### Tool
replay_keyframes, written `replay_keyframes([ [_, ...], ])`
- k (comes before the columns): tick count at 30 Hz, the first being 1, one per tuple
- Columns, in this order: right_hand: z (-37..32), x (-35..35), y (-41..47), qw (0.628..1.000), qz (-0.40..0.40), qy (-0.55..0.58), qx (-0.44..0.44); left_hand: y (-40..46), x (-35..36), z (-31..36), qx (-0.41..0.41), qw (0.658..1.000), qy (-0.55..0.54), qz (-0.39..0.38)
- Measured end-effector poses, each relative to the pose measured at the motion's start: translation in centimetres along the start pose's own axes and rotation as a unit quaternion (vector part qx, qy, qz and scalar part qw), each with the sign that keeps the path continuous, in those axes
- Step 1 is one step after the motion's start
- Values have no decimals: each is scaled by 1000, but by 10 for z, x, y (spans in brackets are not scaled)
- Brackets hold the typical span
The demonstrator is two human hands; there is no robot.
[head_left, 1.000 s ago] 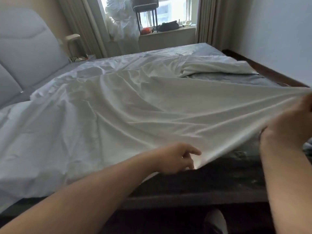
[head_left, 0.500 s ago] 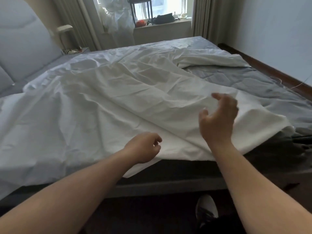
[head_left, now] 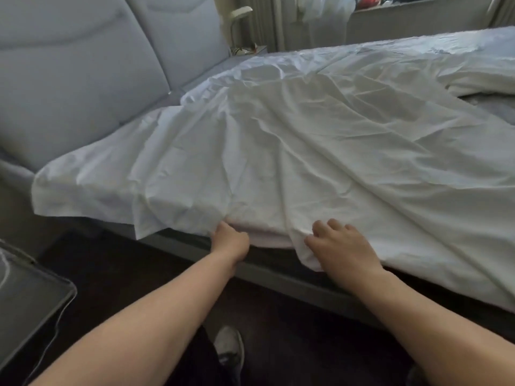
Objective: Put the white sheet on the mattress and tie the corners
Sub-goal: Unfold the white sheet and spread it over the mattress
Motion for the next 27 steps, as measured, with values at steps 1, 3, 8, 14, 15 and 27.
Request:
replay_keyframes([
  [1, 0, -2, 2, 1000, 23, 3, -2, 7, 0, -8, -37, 996, -84, 3],
  [3, 2, -4, 6, 998, 49, 39, 13, 15, 4, -21, -118, 961, -247, -34],
  [8, 27, -29, -4, 933, 134, 285, 176, 23, 28, -30, -201, 869, -438, -114],
  [14, 62, -47, -20, 857, 206, 392, 262, 2, 34, -21, -202, 866, -456, -46],
  [15, 65, -50, -23, 859, 217, 384, 258, -2, 37, -23, -198, 878, -435, -33],
  [27, 6, 20, -49, 905, -419, 66, -10, -3, 24, -96, -148, 954, 217, -143],
])
Point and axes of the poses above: each hand's wrist, its own y-axis towards the middle knuckle, its own x-axis out of the palm, z = x × y, the point moved 5 cm from there along y, towards the middle knuckle, and after that the axes turned 3 degrees about x, right-handed, at the moved point
